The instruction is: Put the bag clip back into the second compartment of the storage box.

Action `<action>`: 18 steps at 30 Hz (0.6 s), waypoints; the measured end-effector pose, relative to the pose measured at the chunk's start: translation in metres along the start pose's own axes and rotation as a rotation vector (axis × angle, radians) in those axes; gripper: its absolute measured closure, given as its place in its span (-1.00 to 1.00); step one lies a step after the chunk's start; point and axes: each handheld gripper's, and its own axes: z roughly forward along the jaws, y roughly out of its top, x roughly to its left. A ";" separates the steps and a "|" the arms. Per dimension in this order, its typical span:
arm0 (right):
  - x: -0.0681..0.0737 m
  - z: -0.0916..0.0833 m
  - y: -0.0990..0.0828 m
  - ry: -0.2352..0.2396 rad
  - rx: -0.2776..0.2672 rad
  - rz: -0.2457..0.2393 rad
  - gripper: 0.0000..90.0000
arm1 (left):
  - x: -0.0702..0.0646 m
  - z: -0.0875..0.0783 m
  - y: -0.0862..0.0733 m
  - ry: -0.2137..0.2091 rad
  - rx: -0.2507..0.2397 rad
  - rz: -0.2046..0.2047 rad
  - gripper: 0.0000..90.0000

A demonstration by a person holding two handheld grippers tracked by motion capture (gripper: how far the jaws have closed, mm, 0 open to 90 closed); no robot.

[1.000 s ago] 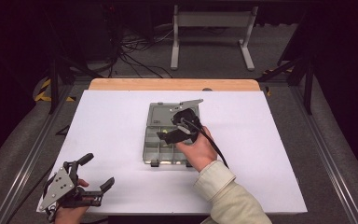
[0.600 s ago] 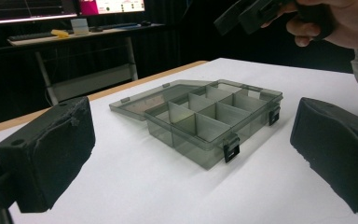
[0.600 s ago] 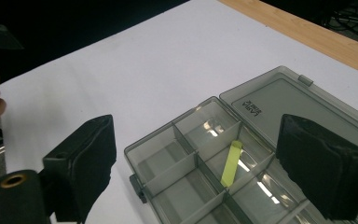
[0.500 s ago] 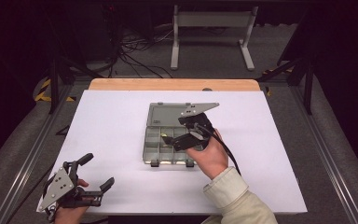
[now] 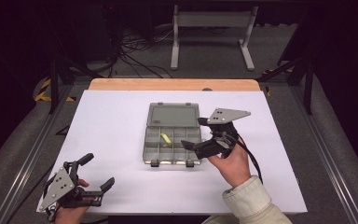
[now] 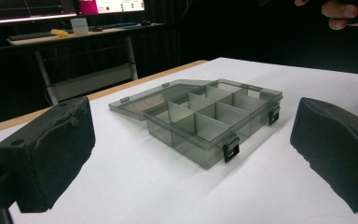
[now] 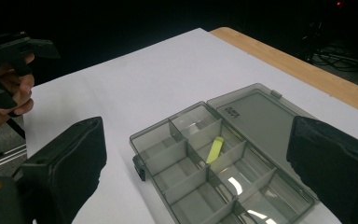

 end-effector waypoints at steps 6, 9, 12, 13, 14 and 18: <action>-0.004 -0.021 -0.013 -0.016 -0.041 -0.009 -0.93 | 0.000 0.000 0.000 0.000 0.004 0.002 -0.99; -0.006 -0.030 -0.020 -0.027 -0.065 -0.016 -0.94 | 0.000 0.000 0.000 0.000 0.002 0.001 -0.99; -0.007 -0.037 -0.025 -0.034 -0.091 -0.023 -0.94 | 0.000 0.000 0.000 0.001 0.001 0.000 -0.99; -0.008 -0.040 -0.028 -0.036 -0.102 -0.026 -0.95 | 0.000 0.000 0.000 0.001 0.001 0.000 -0.99; -0.009 -0.047 -0.033 -0.046 -0.117 -0.029 -0.94 | 0.000 0.000 0.000 0.001 0.004 0.002 -0.99; -0.011 -0.055 -0.040 -0.056 -0.132 -0.027 -0.95 | 0.000 0.000 0.000 -0.002 0.007 0.006 -0.99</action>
